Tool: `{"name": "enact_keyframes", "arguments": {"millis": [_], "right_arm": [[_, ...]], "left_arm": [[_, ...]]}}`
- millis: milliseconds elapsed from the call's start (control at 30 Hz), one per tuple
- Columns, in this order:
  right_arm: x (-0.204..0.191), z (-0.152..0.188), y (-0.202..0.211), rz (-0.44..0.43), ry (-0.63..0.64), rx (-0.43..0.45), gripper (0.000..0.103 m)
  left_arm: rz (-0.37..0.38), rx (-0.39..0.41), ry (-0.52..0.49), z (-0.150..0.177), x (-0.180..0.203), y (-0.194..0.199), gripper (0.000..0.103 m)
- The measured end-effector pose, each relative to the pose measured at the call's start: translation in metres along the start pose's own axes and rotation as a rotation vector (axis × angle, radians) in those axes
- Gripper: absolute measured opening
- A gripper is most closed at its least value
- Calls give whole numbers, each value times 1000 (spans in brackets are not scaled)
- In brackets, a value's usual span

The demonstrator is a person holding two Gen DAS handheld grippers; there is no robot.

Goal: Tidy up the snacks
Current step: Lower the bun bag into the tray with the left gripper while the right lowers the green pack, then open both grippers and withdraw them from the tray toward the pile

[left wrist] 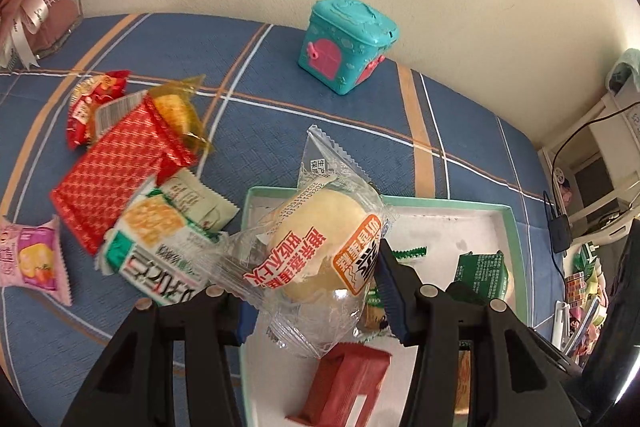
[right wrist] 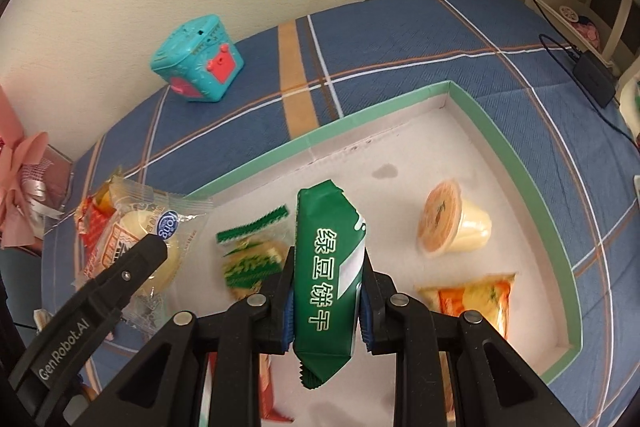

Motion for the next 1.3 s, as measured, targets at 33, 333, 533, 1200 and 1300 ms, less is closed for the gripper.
{"name": "enact_keyframes", "arguments": {"millis": [33, 333, 533, 1200, 1300], "right_arm": [[1, -2, -2, 8, 0, 0, 26], [9, -13, -11, 63, -8, -6, 26], [6, -13, -13, 81, 4, -21, 27], [-10, -5, 33, 143, 32, 37, 49], [-12, -1, 40, 163, 35, 39, 51]], "left_arm": [[2, -5, 0, 0, 1, -4, 53], [0, -30, -21, -5, 12, -24, 53], [0, -51, -26, -8, 17, -24, 57], [-65, 19, -32, -1, 5, 49, 79], [-83, 36, -28, 1, 1, 56, 80]]}}
Point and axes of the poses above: each gripper's, at about its wrist camera, not at the fingertips, and y roughly against the way its jaws point, x to its right, z to its underside, the point moved 3 cm from there along -y, roughly the way its jaws point, and after that the axes turned 15 degrees about -x, right-handed, at the moved point
